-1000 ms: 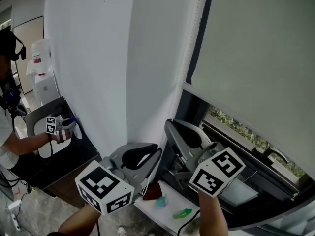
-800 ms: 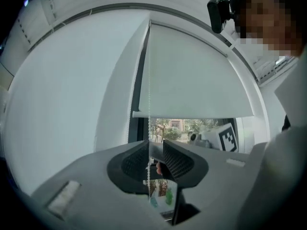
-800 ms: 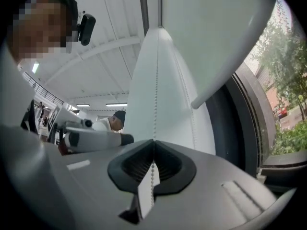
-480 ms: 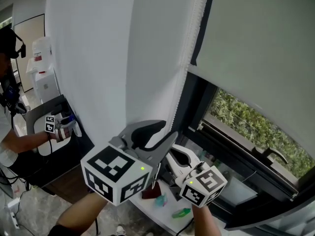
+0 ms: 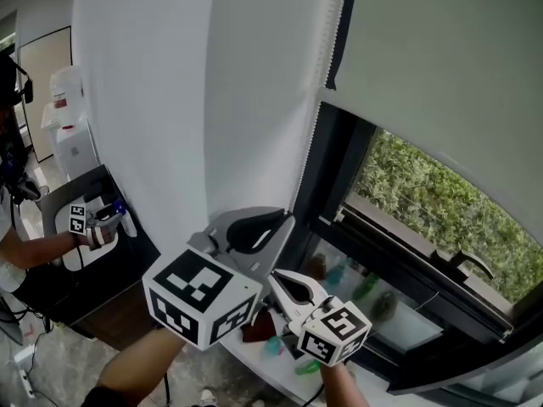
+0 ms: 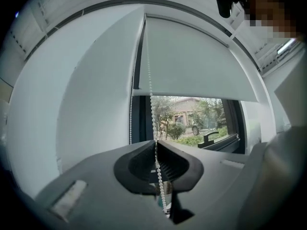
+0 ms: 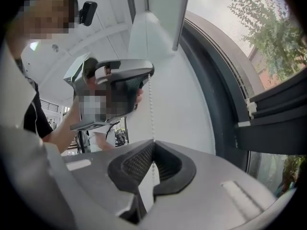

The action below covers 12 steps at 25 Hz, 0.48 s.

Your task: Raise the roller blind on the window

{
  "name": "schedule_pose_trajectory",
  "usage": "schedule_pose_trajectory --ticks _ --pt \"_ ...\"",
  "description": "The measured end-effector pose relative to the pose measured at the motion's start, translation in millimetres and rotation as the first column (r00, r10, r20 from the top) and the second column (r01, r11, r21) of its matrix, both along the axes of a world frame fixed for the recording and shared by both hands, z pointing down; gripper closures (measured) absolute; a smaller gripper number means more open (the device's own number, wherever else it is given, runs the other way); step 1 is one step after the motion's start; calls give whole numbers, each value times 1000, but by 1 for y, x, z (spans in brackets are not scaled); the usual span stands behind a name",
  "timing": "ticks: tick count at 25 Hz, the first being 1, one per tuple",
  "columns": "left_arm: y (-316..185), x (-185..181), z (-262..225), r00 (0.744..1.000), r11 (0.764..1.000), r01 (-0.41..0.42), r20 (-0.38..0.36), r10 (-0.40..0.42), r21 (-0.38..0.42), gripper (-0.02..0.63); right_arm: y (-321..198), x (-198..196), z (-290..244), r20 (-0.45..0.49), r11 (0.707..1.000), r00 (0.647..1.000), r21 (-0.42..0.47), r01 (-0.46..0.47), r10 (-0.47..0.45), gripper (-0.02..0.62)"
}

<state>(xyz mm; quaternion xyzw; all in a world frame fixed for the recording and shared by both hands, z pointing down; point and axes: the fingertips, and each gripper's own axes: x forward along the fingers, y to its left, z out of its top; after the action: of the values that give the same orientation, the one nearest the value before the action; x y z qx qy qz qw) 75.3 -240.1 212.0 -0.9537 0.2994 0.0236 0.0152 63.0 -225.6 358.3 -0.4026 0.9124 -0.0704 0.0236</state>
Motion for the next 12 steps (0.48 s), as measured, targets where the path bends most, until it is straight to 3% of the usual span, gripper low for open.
schedule_pose_trajectory --ticks 8,12 --pt "0 5 3 999 1000 -20 47 20 -9 595 6 0 0 -29 999 999 -38 25 -26 583" --pt "-1 1 11 998 1000 -17 65 19 -26 595 11 19 -33 122 999 991 -24 49 -45 520"
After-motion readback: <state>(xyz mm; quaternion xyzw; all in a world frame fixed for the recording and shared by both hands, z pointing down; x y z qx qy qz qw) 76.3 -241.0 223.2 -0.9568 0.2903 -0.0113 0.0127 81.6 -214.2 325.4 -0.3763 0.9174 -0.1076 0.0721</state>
